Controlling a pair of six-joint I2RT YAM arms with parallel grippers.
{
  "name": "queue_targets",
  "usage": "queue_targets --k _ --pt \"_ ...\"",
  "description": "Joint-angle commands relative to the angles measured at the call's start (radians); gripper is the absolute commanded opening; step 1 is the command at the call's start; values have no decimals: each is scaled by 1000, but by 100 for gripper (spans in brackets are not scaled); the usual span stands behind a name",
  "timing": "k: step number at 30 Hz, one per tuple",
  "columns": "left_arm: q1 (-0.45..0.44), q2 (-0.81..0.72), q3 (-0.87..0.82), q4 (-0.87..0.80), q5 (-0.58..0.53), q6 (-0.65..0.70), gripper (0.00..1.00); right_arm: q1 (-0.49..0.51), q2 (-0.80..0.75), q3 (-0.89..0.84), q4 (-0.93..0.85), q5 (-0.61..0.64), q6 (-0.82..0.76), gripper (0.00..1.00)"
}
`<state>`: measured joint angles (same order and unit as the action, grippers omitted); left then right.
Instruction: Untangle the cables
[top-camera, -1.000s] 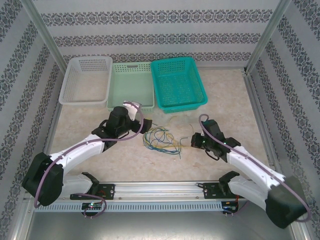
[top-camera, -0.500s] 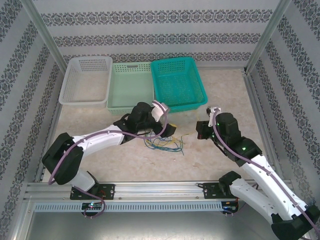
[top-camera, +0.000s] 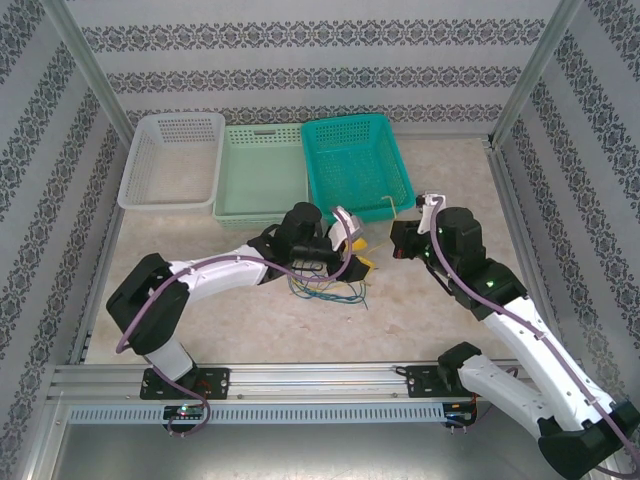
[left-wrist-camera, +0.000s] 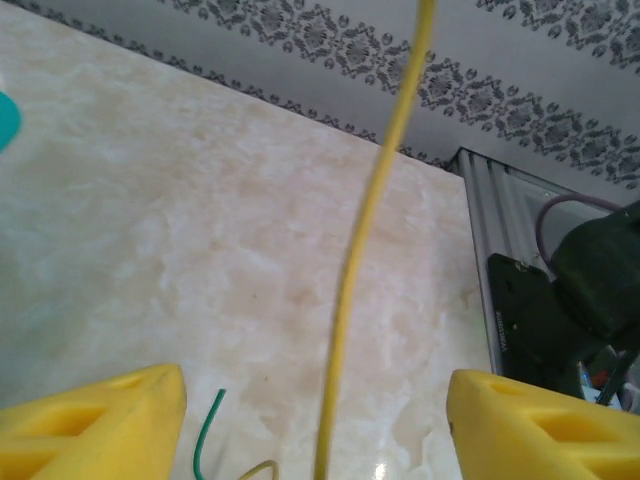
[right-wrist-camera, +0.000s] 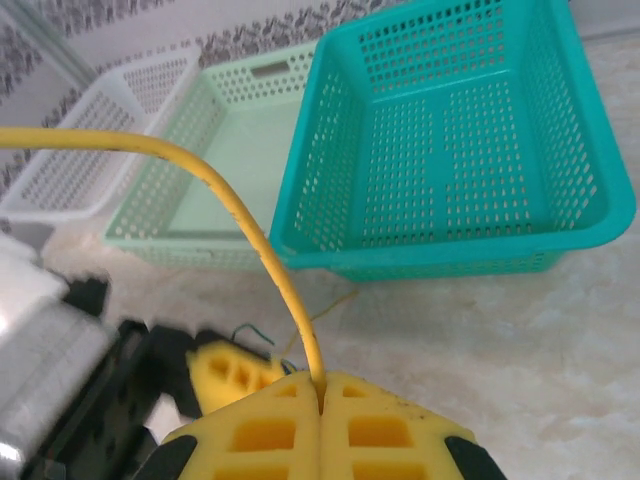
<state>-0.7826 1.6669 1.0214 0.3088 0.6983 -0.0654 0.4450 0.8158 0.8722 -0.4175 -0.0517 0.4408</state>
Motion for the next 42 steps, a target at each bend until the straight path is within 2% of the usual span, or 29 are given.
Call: queue_targets --k 1,4,9,10,14,15,16,19,21,23,26,28,31,33,35,42 --pt "-19 32 48 38 58 -2 50 -46 -25 3 117 -22 109 0" --pt "-21 53 60 29 65 -12 31 -103 -56 -78 281 -85 233 0" --pt "-21 77 73 14 67 -49 4 -159 -60 -111 350 -88 361 0" --pt "-21 82 70 21 55 -62 0 -160 -56 -110 352 -87 376 0" --pt "-21 84 63 57 10 -118 0 -165 -46 -128 377 -79 452 0" --pt "-21 83 60 74 -2 -137 0 -163 -39 -131 383 -90 457 10" --pt "-21 83 59 94 -10 -155 0 -162 -27 -127 376 -104 439 29" --pt "-20 85 61 144 -35 -209 0 -138 -8 -111 340 -105 366 43" --pt "-19 82 62 181 -69 -252 0 -115 -13 -96 281 -60 285 73" --pt "-14 79 60 224 -100 -293 0 -96 -36 -95 234 -5 225 79" --pt "-6 73 67 258 -133 -340 0 -91 -114 -142 201 43 162 79" --pt "-1 70 75 272 -145 -361 0 -91 -152 -192 179 70 161 74" --pt "-1 64 82 310 -144 -384 0 -97 -166 -309 160 83 306 56" --pt "-1 59 80 327 -140 -394 0 -97 -123 -402 255 3 418 51" --pt "-1 51 74 344 -134 -395 0 -93 -58 -434 300 -33 486 50" --pt "-1 44 54 393 -63 -400 0 -65 154 -364 353 -76 515 55"
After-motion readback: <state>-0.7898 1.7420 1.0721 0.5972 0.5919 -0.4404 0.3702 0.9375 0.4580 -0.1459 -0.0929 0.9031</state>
